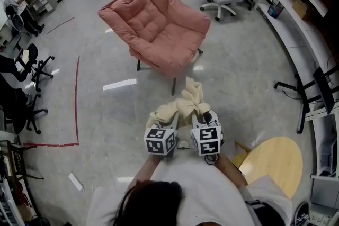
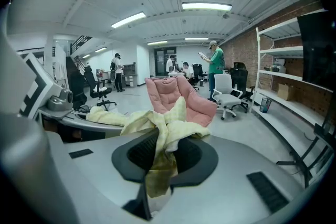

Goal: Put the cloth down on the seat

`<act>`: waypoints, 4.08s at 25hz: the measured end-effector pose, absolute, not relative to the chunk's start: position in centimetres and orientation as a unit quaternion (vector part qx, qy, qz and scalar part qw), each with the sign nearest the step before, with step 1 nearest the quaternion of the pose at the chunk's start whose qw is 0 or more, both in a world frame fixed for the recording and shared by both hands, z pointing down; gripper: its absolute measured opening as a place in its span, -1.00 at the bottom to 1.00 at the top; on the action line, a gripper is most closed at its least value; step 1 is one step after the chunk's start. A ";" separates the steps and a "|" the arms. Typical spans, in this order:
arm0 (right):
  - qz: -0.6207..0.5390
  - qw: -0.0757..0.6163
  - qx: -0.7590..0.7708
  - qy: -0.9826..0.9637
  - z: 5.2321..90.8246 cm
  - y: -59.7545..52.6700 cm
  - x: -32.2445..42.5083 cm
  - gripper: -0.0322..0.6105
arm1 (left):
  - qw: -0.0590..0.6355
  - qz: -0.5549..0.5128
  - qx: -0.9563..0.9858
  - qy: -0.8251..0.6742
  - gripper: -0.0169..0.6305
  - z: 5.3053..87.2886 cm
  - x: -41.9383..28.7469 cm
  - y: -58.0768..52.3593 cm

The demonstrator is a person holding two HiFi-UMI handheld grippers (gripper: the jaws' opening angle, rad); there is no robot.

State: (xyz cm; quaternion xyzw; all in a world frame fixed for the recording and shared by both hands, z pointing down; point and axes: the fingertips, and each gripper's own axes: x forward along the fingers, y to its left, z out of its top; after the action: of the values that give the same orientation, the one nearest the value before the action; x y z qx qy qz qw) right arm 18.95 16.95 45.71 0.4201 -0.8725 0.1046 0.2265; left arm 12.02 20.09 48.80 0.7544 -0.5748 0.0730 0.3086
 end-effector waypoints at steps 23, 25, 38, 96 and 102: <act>0.131 0.218 0.428 -0.867 46.8 15.4 20.6 -0.66 | 0.319 0.075 0.752 -0.572 -0.77 49.8 13.4 18.4; 0.132 0.219 0.432 -0.865 46.8 15.0 20.4 -0.66 | 0.319 0.075 0.754 -0.570 -0.77 49.7 13.1 18.0; 0.137 0.237 0.446 -0.852 47.6 9.5 19.1 -0.66 | 0.339 0.071 0.760 -0.549 -0.77 51.0 12.0 12.2; 0.149 0.249 0.443 -0.848 48.3 -18.1 1.2 -0.66 | 0.337 0.099 0.772 -0.531 -0.77 51.6 -6.0 -15.9; 0.148 0.248 0.424 -0.858 48.3 -21.4 0.4 -0.66 | 0.338 0.096 0.758 -0.550 -0.77 51.5 -6.7 -18.9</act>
State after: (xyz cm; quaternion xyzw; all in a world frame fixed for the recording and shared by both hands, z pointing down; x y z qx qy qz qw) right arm 0.42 -21.38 48.27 0.4241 -0.8582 0.1480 0.2485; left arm -6.71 -18.87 51.53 0.7578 -0.5496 0.0959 0.3385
